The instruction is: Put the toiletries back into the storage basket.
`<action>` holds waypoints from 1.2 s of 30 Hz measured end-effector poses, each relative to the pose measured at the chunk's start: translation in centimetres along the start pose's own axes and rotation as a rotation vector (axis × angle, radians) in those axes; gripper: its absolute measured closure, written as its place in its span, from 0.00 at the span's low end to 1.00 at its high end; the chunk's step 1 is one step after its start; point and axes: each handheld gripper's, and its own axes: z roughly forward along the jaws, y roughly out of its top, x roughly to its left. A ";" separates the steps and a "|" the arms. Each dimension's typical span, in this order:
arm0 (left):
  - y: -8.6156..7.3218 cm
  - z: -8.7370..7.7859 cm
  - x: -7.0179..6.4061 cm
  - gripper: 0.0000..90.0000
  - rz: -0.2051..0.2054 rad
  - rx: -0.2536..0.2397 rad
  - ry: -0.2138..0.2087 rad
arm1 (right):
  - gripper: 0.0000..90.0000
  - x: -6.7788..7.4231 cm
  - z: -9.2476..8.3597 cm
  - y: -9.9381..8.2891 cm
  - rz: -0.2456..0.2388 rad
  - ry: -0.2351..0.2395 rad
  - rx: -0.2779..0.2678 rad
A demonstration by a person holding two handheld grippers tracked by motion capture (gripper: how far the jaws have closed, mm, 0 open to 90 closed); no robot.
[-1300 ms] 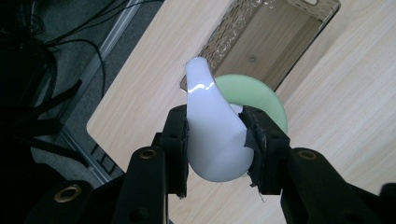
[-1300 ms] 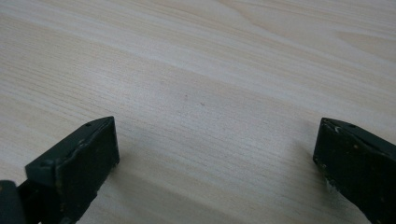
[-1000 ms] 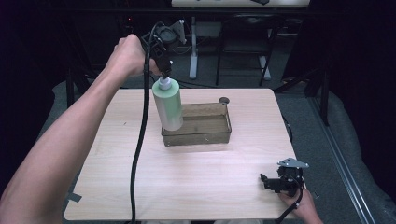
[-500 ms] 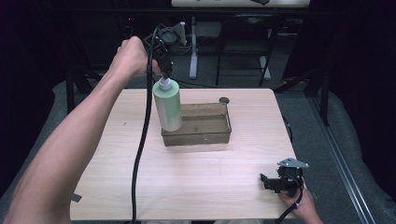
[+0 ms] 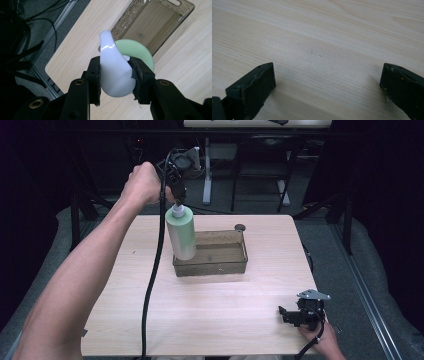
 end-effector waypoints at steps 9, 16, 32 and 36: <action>0.2 0.5 -0.3 0.71 0.006 0.001 -0.002 | 0.00 0.0 0.0 0.0 0.000 0.000 0.001; 0.2 1.3 -0.6 0.71 0.013 0.014 -0.009 | 0.00 0.0 0.0 0.0 0.000 0.000 0.001; 0.1 3.1 -1.0 0.71 0.020 0.017 -0.015 | 0.00 0.0 0.0 0.0 0.000 0.000 0.000; -0.1 3.7 -1.1 0.71 0.018 0.022 -0.031 | 0.00 0.0 0.0 0.0 0.000 0.000 0.000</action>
